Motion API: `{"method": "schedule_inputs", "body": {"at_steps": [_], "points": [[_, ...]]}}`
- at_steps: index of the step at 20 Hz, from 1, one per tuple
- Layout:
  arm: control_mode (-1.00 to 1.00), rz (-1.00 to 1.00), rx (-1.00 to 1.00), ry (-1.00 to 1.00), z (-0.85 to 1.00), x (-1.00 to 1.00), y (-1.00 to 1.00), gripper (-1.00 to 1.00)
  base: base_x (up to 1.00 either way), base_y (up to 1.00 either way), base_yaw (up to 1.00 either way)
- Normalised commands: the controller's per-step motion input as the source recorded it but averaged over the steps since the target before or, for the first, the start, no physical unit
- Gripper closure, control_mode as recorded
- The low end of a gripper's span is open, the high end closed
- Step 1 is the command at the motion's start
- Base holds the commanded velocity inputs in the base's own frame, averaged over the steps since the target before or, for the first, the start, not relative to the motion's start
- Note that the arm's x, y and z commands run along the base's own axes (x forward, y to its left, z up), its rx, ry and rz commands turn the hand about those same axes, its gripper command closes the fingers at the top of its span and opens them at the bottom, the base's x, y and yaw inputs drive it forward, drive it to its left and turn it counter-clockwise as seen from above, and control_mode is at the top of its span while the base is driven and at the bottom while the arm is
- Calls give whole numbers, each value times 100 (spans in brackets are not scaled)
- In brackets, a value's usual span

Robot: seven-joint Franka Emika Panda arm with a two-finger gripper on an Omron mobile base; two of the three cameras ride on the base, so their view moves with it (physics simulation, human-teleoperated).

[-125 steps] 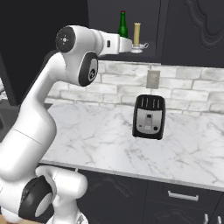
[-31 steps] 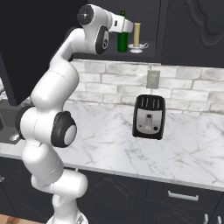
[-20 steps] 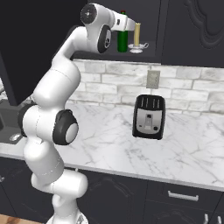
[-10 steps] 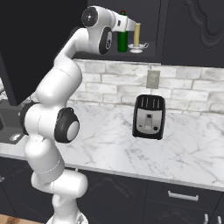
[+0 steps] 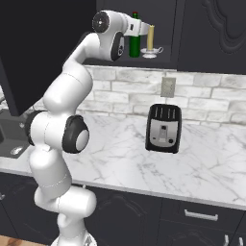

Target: Get the candle and the beer from the cabinet and move them to the dining counter.

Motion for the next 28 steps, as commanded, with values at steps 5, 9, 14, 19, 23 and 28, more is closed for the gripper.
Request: {"method": "schedule_inputs", "body": {"at_steps": [5,9,14,19,23,28], "points": [[-100,0,0,0,0,26,0,-100,0,0,0],[-100,0,0,0,0,8,0,-100,0,0,0],[-100,0,0,0,0,0,0,-100,0,0,0],[-100,0,0,0,0,0,0,-100,0,0,0],[-100,0,0,0,0,0,0,-100,0,0,0],[-100,0,0,0,0,0,0,100,0,0,0]]}}
